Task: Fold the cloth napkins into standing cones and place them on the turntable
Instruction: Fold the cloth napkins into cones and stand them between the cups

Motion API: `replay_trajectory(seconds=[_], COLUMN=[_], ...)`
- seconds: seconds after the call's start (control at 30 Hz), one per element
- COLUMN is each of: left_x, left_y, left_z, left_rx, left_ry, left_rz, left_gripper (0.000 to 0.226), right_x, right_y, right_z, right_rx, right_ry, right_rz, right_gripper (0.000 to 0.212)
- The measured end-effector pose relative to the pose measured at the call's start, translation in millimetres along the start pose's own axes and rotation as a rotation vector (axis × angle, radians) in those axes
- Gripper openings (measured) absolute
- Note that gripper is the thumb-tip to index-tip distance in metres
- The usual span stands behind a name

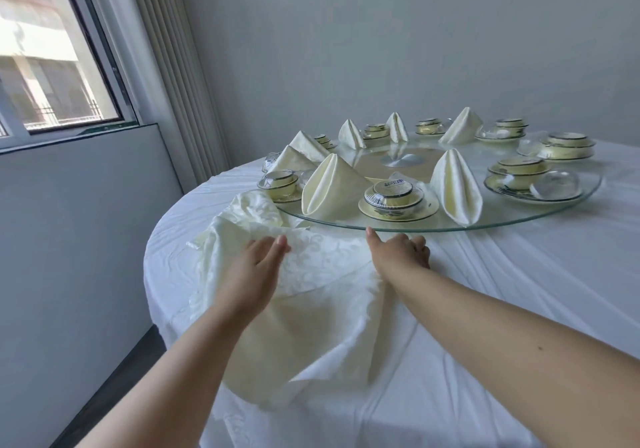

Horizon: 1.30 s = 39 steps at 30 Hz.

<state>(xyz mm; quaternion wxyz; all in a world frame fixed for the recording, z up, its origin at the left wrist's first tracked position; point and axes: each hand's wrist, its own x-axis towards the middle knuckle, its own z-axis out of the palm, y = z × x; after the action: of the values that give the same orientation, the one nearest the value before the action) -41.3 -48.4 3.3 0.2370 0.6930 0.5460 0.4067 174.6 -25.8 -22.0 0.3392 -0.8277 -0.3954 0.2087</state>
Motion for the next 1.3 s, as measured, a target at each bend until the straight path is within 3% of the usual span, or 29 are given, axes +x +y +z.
replay_trajectory(seconds=[0.03,0.1,0.17,0.3,0.43,0.6,0.83,0.93,1.0,1.07,1.13,1.2,1.3], left_x=[6,19,26,29,19,-5,-24,-26,-27,-27,-31,-37,-35], left_y=[-9,-25,-35,-37,-11,25,45,41,39,39,39,40,40], left_z=[-3,-8,-9,-7,2,30,74,84,86,84,81,75,63], left_rx=[0.281,0.540,0.541,0.478,0.435,0.278,0.269,0.377,0.468,0.515,0.543,0.570,0.484], left_ry=[0.085,0.105,0.032,0.000,-0.095,-0.363,-0.486,-0.547,-0.541,-0.537,-0.536,-0.516,-0.403], left_rz=[0.041,0.015,-0.030,0.059,0.152,0.182,0.302,0.371,0.448,0.464,0.476,0.503,0.390], left_gripper=[0.034,0.038,0.042,0.044,0.040,0.047,0.040,0.043,0.048,0.053,0.056,0.057,0.055], right_x=[-1,-2,-3,-10,-12,-7,24,20,5,-13,-30,-35,-31], right_y=[2,5,4,7,46,105,157,162,150,137,129,129,129], right_z=[-1,2,3,-21,-83,-187,-261,-244,-222,-200,-181,-167,-156], right_rx=[-0.058,-0.127,-0.026,0.373,0.457,0.131,-0.426,-0.716,-0.596,-0.397,-0.412,-0.516,-0.525], right_ry=[0.019,0.024,0.017,0.099,0.139,0.288,0.428,0.459,0.325,-0.027,-0.327,-0.392,-0.319], right_rz=[-0.020,-0.097,-0.178,-0.198,-0.241,-0.166,-0.011,-0.182,-0.366,-0.378,-0.336,-0.342,-0.368], right_gripper=[0.069,0.058,0.050,0.038,0.018,0.029,0.030,0.042,0.045,0.047,0.060,0.068,0.038])
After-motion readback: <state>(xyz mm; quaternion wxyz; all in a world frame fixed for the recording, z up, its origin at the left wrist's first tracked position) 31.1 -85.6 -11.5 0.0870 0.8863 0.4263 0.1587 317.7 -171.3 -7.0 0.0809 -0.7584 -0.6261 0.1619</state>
